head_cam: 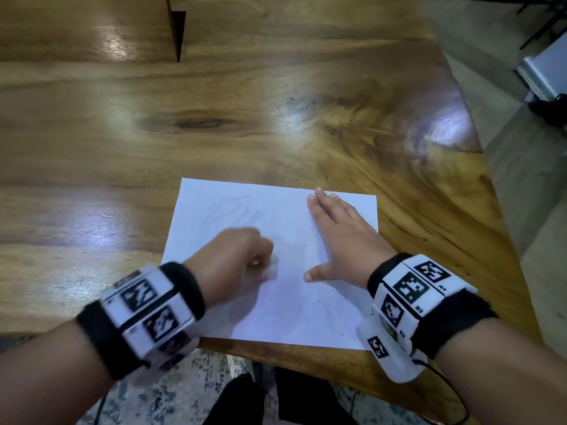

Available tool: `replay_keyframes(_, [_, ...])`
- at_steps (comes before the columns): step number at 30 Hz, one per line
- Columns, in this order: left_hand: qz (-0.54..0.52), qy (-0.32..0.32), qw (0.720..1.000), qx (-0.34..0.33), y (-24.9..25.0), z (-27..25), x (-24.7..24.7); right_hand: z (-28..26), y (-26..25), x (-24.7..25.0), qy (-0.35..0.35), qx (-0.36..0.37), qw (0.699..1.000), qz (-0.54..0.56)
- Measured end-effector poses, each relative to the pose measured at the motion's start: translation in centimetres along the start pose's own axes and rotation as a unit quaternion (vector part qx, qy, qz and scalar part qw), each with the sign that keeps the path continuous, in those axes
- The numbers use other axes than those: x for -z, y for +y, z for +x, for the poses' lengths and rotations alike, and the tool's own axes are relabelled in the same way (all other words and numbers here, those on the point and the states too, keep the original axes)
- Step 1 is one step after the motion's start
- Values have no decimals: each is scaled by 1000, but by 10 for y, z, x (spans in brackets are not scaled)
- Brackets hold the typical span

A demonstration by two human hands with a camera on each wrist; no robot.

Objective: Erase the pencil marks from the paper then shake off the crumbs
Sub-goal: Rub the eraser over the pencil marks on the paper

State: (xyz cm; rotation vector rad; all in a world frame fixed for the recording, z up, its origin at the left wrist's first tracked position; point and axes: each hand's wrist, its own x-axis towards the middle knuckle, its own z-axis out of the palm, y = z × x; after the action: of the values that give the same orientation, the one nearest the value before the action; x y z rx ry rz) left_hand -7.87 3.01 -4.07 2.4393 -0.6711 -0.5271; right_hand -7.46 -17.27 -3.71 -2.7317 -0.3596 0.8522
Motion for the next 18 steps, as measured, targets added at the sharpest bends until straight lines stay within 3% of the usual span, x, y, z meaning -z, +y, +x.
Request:
replay_keyframes(2, [-23, -45, 999, 5, -1, -13, -5, 0, 0, 0, -3, -1, 1000, 1])
replay_keyframes(6, [14, 14, 1000, 8, 18, 36, 3, 0, -1, 0, -2, -2, 1000, -5])
replay_keyframes(9, [37, 5, 999, 33, 27, 68, 5, 0, -1, 1, -2, -1, 1000, -10])
replay_keyframes(15, [22, -97, 994, -38, 14, -4, -9, 0, 0, 0, -1, 2, 1000, -15])
replay_keyframes(18, [21, -57, 998, -30, 19, 21, -1, 0, 0, 0, 1, 2, 1000, -18])
